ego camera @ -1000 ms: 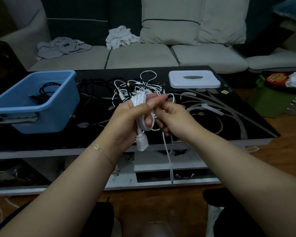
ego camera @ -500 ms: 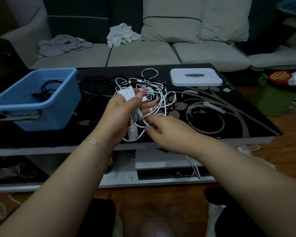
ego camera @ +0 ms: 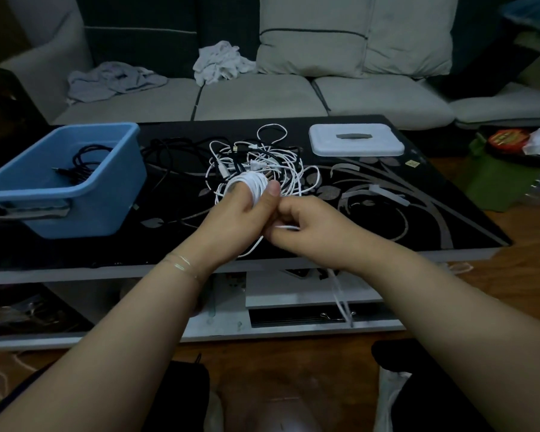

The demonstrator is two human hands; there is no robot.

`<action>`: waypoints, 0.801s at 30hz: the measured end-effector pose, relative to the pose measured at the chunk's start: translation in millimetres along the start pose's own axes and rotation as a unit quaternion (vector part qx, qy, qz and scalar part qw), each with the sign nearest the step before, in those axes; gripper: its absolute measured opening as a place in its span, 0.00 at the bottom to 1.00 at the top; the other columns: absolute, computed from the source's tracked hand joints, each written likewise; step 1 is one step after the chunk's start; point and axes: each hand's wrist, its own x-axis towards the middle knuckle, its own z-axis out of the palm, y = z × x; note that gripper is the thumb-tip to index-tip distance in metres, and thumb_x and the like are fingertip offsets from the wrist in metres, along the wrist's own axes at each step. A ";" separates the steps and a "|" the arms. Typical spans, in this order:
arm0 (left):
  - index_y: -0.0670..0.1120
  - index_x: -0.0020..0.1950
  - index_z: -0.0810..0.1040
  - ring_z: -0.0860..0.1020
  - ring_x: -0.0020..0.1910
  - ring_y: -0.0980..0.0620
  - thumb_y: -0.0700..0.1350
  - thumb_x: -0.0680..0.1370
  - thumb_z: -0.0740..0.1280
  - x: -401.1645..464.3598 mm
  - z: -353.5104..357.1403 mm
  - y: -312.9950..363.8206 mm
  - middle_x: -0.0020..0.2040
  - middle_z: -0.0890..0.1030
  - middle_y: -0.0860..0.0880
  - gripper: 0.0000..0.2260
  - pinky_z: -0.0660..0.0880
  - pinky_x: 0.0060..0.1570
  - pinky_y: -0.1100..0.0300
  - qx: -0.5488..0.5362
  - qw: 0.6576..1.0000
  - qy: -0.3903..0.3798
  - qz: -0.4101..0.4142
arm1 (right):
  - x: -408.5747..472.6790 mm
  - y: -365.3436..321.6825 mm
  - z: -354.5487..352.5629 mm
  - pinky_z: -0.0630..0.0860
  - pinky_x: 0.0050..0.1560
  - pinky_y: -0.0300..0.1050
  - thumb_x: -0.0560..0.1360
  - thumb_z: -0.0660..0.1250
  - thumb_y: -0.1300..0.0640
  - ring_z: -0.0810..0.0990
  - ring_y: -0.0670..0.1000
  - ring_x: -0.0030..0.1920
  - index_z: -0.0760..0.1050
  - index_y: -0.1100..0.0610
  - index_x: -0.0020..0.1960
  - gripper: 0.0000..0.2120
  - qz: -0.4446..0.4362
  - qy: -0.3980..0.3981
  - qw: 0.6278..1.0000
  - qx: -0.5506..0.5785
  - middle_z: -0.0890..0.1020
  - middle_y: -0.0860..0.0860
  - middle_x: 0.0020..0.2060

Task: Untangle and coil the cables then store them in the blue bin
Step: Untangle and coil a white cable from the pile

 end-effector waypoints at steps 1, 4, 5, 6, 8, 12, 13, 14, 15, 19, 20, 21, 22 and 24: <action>0.43 0.46 0.75 0.74 0.37 0.56 0.69 0.76 0.51 -3.0 0.6 6.5 0.38 0.77 0.51 0.29 0.75 0.41 0.56 -0.025 0.999 -0.021 0.002 | 0.5 -1.0 -0.3 0.76 0.46 0.41 0.75 0.64 0.67 0.79 0.42 0.41 0.77 0.56 0.47 0.08 -0.009 0.003 1.000 0.029 0.82 0.49 0.39; 0.46 0.43 0.76 0.74 0.28 0.61 0.66 0.73 0.49 -8.2 1.8 16.9 0.31 0.78 0.52 0.27 0.70 0.31 0.65 -0.103 0.991 -0.084 0.015 | 0.3 -1.2 0.4 0.76 0.44 0.47 0.76 0.63 0.64 0.79 0.48 0.40 0.74 0.53 0.51 0.08 -0.021 0.015 0.996 0.087 0.80 0.58 0.41; 0.44 0.43 0.77 0.75 0.28 0.58 0.70 0.71 0.50 -7.8 0.9 16.1 0.30 0.79 0.49 0.31 0.70 0.30 0.64 -0.109 0.989 -0.101 0.014 | 0.6 -0.2 0.3 0.75 0.43 0.51 0.76 0.63 0.64 0.78 0.50 0.37 0.73 0.54 0.50 0.07 -0.020 0.016 0.995 0.101 0.80 0.62 0.40; 0.41 0.42 0.77 0.77 0.27 0.55 0.74 0.69 0.52 -5.8 0.2 13.7 0.29 0.80 0.46 0.36 0.70 0.30 0.63 -0.104 0.988 -0.116 0.014 | 0.3 -0.8 -0.1 0.76 0.43 0.52 0.76 0.63 0.67 0.79 0.52 0.36 0.72 0.56 0.49 0.07 -0.021 0.016 0.994 0.110 0.80 0.64 0.40; 0.39 0.35 0.78 0.75 0.24 0.53 0.73 0.69 0.61 -3.0 -2.3 11.3 0.25 0.78 0.44 0.34 0.69 0.27 0.65 -0.104 0.986 -0.127 -0.001 | 0.0 -1.0 -0.5 0.77 0.41 0.46 0.74 0.61 0.73 0.81 0.53 0.35 0.71 0.56 0.46 0.13 -0.029 0.024 0.992 0.120 0.80 0.62 0.38; 0.31 0.41 0.76 0.71 0.20 0.55 0.58 0.74 0.69 0.0 -0.4 16.8 0.22 0.75 0.50 0.27 0.64 0.22 0.66 -0.157 0.983 -0.096 -0.005 | -1.6 -3.3 -3.7 0.72 0.34 0.31 0.74 0.60 0.74 0.79 0.42 0.31 0.70 0.56 0.46 0.13 -0.027 0.021 0.992 0.119 0.80 0.50 0.30; 0.30 0.42 0.75 0.70 0.19 0.56 0.58 0.73 0.68 0.4 0.4 16.9 0.22 0.75 0.50 0.27 0.63 0.21 0.66 -0.162 0.983 -0.088 -0.007 | -2.0 -4.0 -3.7 0.72 0.36 0.32 0.74 0.59 0.74 0.79 0.42 0.32 0.70 0.57 0.47 0.12 -0.026 0.020 0.992 0.118 0.80 0.50 0.30; 0.32 0.41 0.75 0.69 0.18 0.56 0.58 0.73 0.67 0.6 1.4 16.4 0.22 0.74 0.50 0.27 0.63 0.20 0.66 -0.166 0.983 -0.080 -0.011 | -1.7 -4.5 -3.2 0.74 0.39 0.35 0.75 0.59 0.73 0.81 0.45 0.34 0.70 0.59 0.49 0.11 -0.028 0.022 0.993 0.112 0.81 0.51 0.30; 0.35 0.39 0.75 0.69 0.18 0.56 0.59 0.74 0.68 1.0 2.2 15.6 0.21 0.73 0.50 0.25 0.62 0.20 0.67 -0.174 0.982 -0.072 -0.015 | -1.7 -4.6 -3.5 0.75 0.43 0.40 0.75 0.59 0.72 0.82 0.47 0.37 0.70 0.59 0.51 0.10 -0.033 0.025 0.994 0.098 0.82 0.52 0.31; 0.38 0.39 0.77 0.65 0.17 0.55 0.65 0.69 0.69 -1.2 4.3 15.5 0.19 0.70 0.51 0.27 0.60 0.20 0.65 -0.217 0.974 -0.062 -0.016 | -0.8 -3.4 -7.9 0.76 0.52 0.56 0.72 0.62 0.55 0.81 0.50 0.48 0.69 0.43 0.53 0.11 -0.053 0.063 0.993 -0.087 0.83 0.44 0.42; 0.37 0.40 0.77 0.65 0.17 0.55 0.66 0.68 0.65 -1.7 4.7 16.3 0.19 0.69 0.51 0.30 0.60 0.21 0.65 -0.223 0.973 -0.061 -0.023 | -0.8 -5.0 -9.3 0.76 0.52 0.56 0.72 0.62 0.52 0.81 0.49 0.50 0.69 0.41 0.53 0.12 -0.051 0.076 0.990 -0.108 0.82 0.42 0.44; 0.35 0.41 0.77 0.64 0.17 0.55 0.67 0.67 0.62 -2.2 4.6 17.5 0.18 0.68 0.51 0.32 0.60 0.21 0.65 -0.226 0.972 -0.062 -0.033 | -0.7 -7.2 -11.1 0.76 0.51 0.56 0.72 0.63 0.50 0.80 0.48 0.50 0.69 0.40 0.53 0.11 -0.051 0.089 0.988 -0.116 0.81 0.41 0.45; 0.34 0.40 0.77 0.64 0.17 0.55 0.68 0.67 0.58 -2.2 4.6 17.7 0.18 0.67 0.49 0.34 0.60 0.22 0.65 -0.228 0.970 -0.065 -0.047 | -0.8 -9.0 -13.5 0.76 0.51 0.55 0.72 0.64 0.48 0.80 0.47 0.49 0.69 0.40 0.52 0.10 -0.050 0.107 0.986 -0.120 0.81 0.40 0.45; 0.36 0.36 0.76 0.64 0.17 0.55 0.69 0.68 0.53 -2.9 4.1 20.4 0.17 0.67 0.48 0.35 0.62 0.23 0.65 -0.228 0.967 -0.070 -0.086 | -0.9 -8.9 -21.7 0.76 0.48 0.52 0.72 0.67 0.44 0.79 0.43 0.44 0.71 0.41 0.49 0.08 -0.039 0.152 0.979 -0.134 0.79 0.39 0.40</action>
